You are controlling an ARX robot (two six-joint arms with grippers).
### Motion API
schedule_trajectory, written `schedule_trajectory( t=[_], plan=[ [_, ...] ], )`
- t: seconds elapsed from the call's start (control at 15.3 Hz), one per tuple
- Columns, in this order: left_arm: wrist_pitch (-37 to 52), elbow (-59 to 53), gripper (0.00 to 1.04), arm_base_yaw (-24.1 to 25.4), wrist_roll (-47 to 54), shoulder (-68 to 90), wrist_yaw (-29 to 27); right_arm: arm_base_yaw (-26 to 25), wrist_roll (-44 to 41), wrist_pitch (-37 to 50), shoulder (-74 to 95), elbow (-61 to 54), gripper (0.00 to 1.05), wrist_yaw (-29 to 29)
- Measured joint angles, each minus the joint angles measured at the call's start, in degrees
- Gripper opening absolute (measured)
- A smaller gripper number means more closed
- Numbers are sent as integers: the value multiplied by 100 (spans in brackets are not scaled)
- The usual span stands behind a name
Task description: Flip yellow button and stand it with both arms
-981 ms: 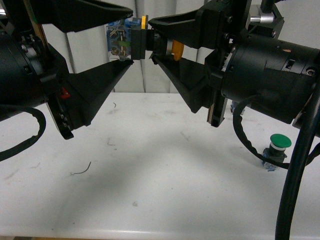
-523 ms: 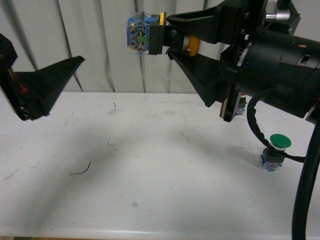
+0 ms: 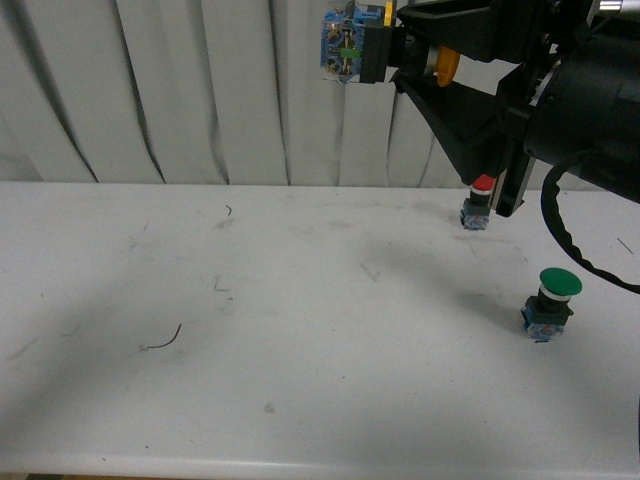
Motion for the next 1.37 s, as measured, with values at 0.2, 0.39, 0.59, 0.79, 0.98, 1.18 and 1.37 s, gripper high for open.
schedule_trajectory(
  t=[0.2,0.39,0.59,0.79,0.98,1.18,1.37],
  plan=[
    [-2422,-52,81,-203,1661,-1956,-1528,2,-101,-2,-52,0,35,-31],
    [-3709,-518,46,-708,2894,-3263,-3095,-7,-267,2,-131,0,35,-13],
    [-3759,-855,15,-1027,3064,-3582,-3460,-122,-350,0,-179,0,35,-7],
    [-3893,-1147,2,-1845,3104,-4035,-4131,-225,-356,0,-179,0,35,-33],
    [-3998,-1285,2,-1779,3102,-4304,-4232,-225,-367,0,-179,0,35,-44],
    [-4201,-1445,2,-1788,3102,-4638,-4232,-170,-404,4,-179,0,35,-28],
    [-5191,-1633,2,-1788,3104,-5716,-4240,-140,-457,-4,-179,0,35,-28]
  ],
)
